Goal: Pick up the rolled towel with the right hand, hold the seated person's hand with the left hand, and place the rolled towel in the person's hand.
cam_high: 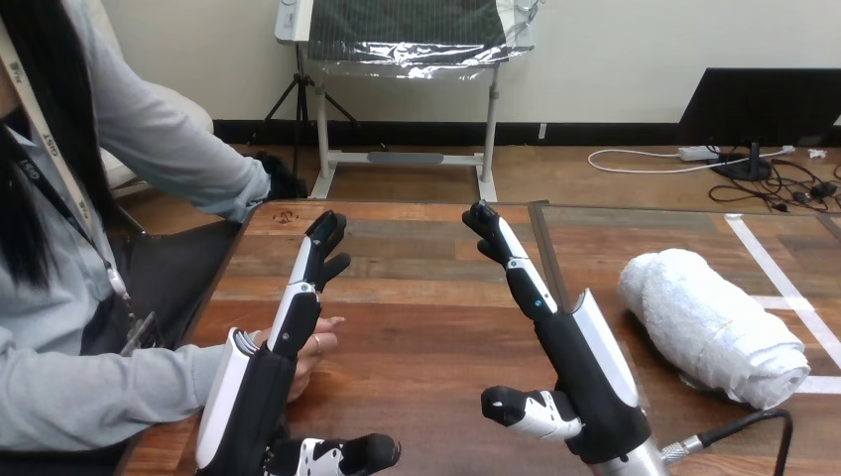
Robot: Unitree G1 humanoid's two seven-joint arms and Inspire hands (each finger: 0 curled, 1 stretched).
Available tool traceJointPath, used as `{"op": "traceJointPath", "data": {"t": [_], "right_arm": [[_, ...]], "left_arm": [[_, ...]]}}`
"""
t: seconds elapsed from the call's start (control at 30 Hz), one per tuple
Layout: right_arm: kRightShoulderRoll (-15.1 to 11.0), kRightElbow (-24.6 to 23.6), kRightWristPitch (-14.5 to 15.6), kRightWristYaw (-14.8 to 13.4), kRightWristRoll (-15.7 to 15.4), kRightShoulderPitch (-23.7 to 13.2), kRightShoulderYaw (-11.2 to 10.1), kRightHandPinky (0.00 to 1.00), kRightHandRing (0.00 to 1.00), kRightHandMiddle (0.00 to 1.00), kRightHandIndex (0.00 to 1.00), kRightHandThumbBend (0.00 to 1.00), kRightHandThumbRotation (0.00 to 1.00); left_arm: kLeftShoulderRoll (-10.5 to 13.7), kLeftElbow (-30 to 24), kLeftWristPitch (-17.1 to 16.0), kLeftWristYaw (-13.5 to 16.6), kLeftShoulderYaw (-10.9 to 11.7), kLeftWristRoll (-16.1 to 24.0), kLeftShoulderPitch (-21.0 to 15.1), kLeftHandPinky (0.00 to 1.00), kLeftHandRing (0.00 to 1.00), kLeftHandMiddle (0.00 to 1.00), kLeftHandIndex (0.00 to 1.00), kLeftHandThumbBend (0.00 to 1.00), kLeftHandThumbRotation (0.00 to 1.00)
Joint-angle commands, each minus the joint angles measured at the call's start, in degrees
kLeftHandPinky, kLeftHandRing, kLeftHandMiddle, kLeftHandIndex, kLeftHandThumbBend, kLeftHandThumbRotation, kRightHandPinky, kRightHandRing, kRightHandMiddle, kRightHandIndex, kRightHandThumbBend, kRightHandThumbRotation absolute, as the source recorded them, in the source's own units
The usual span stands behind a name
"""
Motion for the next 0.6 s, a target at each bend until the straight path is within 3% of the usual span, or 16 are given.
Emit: {"op": "traceJointPath", "data": {"t": [0.0,0.57], "right_arm": [[0.13,-1.20,-0.79,0.46,1.63,-1.76,-1.92,0.95,0.98,0.97,1.00,0.91,0.97],[-0.64,-1.71,-0.01,2.91,3.98,-3.03,-2.93,1.00,1.00,0.99,1.00,0.98,0.94]], "left_arm": [[-0.48,-0.90,-1.30,-0.52,0.86,-0.78,-1.85,0.92,0.98,1.00,1.00,1.00,0.78],[-0.66,-1.18,-0.93,-1.84,1.36,-1.51,-1.69,0.91,0.98,1.00,1.00,1.00,0.76]]}}
